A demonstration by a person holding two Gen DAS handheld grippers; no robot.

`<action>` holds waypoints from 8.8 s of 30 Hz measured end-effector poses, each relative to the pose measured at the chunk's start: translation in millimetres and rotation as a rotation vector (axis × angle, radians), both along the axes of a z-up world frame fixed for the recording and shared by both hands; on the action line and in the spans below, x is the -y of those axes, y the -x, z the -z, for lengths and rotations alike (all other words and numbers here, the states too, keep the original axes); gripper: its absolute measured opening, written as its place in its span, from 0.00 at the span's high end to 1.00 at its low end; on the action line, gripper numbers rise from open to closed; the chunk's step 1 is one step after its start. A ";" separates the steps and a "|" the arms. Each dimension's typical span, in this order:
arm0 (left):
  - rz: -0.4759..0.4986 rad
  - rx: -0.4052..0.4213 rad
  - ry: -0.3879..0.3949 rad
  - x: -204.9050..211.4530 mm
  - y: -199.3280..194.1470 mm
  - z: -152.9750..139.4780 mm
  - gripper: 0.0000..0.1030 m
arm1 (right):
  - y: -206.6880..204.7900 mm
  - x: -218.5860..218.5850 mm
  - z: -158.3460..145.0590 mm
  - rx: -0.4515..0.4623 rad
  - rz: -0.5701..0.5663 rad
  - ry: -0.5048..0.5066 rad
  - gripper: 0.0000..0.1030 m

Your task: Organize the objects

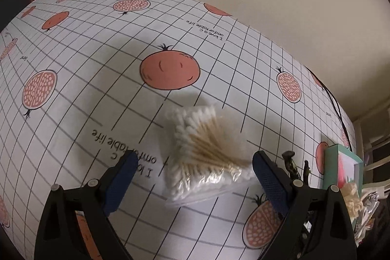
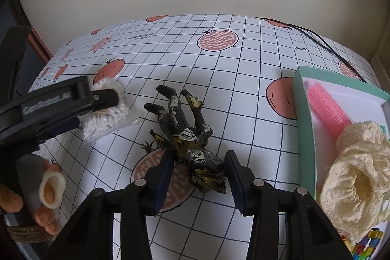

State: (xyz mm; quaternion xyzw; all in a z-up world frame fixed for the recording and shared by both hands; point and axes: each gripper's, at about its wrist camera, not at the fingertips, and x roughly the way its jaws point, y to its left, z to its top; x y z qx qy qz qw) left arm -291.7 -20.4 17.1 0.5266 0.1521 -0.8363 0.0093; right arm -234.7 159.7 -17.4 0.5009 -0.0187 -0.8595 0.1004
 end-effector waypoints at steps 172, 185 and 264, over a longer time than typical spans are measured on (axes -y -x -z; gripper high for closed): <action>0.601 -0.121 0.143 -269.3 -161.9 -37.5 0.44 | -113.8 -202.7 -43.8 -0.093 0.338 -0.064 0.69; 0.609 -0.134 0.119 -262.3 -165.2 -47.5 0.34 | -117.5 -205.1 -51.6 -0.116 0.355 -0.037 0.59; 0.143 -0.283 0.120 -37.2 -272.4 -23.5 0.05 | -264.3 -86.7 -32.9 -0.194 0.252 -0.096 0.00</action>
